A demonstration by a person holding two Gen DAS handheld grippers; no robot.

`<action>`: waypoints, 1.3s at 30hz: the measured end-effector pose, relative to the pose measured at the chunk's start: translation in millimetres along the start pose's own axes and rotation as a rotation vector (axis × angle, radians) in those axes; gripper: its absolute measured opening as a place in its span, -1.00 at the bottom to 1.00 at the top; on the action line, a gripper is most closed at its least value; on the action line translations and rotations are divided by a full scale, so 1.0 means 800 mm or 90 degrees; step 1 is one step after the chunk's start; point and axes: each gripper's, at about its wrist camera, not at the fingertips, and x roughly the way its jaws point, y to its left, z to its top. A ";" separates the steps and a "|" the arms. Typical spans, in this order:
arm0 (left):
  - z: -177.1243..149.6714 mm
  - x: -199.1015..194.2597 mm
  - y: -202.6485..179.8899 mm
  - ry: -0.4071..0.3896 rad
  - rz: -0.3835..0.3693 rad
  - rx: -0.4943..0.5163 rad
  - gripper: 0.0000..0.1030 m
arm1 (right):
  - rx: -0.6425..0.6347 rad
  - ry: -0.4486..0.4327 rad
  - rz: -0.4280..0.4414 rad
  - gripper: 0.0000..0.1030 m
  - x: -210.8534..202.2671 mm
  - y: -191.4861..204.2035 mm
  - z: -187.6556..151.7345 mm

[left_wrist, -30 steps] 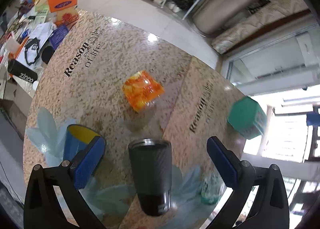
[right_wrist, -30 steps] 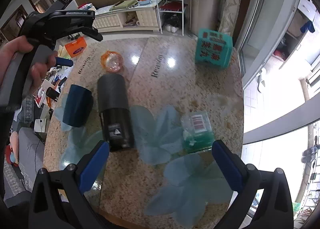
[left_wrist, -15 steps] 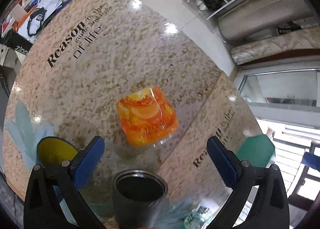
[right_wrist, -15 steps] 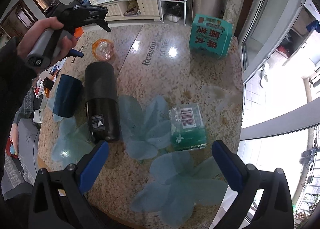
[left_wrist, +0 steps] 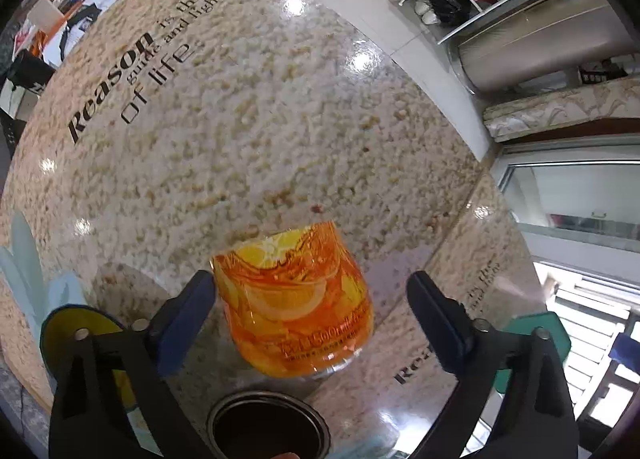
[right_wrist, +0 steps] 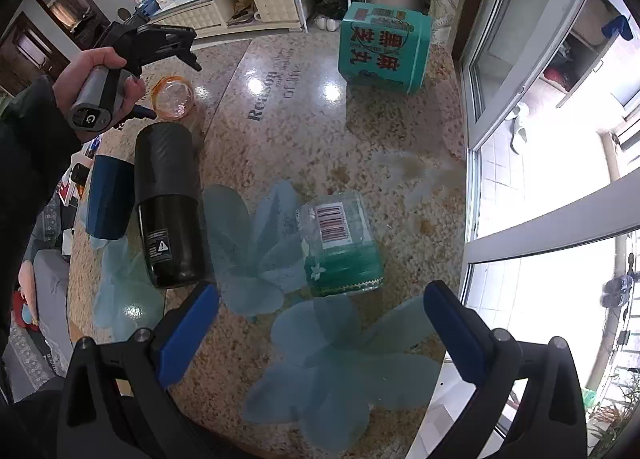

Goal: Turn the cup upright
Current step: 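Close the left gripper around the body of the orange-printed cup, then lift the cup with the left gripper and carry it toward the right gripper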

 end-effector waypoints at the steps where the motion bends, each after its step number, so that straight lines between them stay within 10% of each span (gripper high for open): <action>1: 0.001 0.006 -0.006 0.000 0.005 0.003 0.78 | 0.002 0.002 0.001 0.99 0.001 -0.001 0.000; 8: 0.009 0.028 -0.018 -0.001 0.011 0.009 0.38 | 0.029 0.001 -0.003 0.99 0.001 -0.014 0.003; 18: 0.002 0.017 -0.006 -0.009 0.007 0.026 0.35 | 0.042 0.000 -0.006 0.99 0.000 -0.018 0.001; 39: -0.111 -0.164 0.020 -0.064 -0.045 0.262 0.35 | 0.036 -0.038 0.011 0.99 -0.027 0.053 -0.029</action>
